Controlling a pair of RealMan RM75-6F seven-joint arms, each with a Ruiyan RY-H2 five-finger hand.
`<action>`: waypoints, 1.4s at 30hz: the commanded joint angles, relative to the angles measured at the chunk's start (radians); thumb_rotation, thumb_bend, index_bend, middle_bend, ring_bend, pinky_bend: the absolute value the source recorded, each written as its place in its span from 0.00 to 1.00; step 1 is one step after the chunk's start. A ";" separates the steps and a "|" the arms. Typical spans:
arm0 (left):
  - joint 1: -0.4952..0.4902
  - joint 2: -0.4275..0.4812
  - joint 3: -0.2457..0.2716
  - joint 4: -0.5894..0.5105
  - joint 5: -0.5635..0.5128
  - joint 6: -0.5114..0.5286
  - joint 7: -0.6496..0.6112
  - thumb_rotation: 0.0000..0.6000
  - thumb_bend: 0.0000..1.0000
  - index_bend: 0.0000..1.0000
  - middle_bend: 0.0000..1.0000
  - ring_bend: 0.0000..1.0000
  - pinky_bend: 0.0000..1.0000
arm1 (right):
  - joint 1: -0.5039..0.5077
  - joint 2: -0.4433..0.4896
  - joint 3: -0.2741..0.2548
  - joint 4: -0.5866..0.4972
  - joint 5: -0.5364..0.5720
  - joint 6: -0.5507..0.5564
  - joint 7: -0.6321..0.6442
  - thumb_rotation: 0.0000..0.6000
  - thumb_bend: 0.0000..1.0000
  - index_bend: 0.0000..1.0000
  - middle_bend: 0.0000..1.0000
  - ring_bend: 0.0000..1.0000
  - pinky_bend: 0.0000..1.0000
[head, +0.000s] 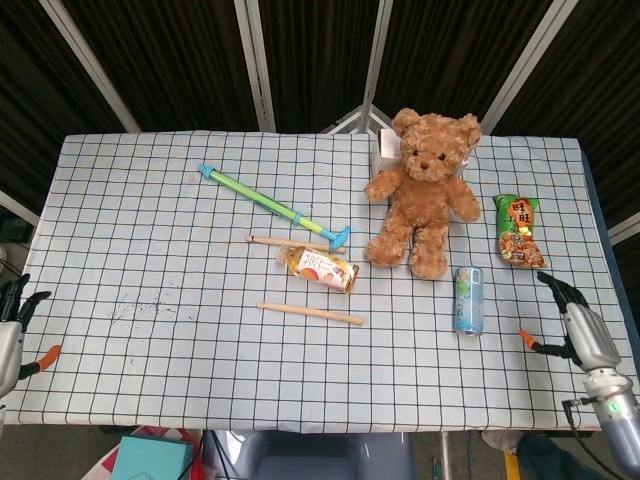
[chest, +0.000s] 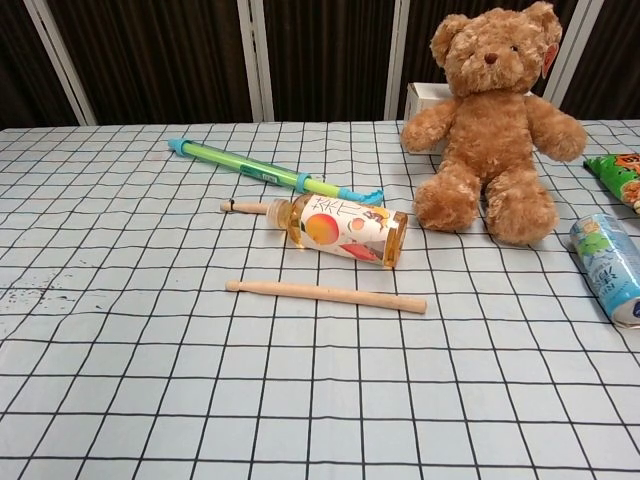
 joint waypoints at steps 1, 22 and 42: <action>0.001 0.000 0.002 -0.003 0.003 0.002 0.003 1.00 0.31 0.19 0.00 0.00 0.12 | 0.142 -0.043 0.091 0.088 0.096 -0.199 0.156 1.00 0.29 0.00 0.13 0.05 0.00; 0.006 0.006 0.001 -0.017 -0.022 0.002 0.013 1.00 0.31 0.19 0.00 0.00 0.12 | 0.429 -0.332 0.186 0.639 0.336 -0.532 0.045 1.00 0.29 0.06 0.13 0.12 0.00; -0.008 -0.010 -0.011 -0.013 -0.064 -0.016 0.055 1.00 0.31 0.19 0.00 0.00 0.12 | 0.555 -0.513 0.232 0.868 0.361 -0.599 -0.018 1.00 0.29 0.18 0.24 0.16 0.00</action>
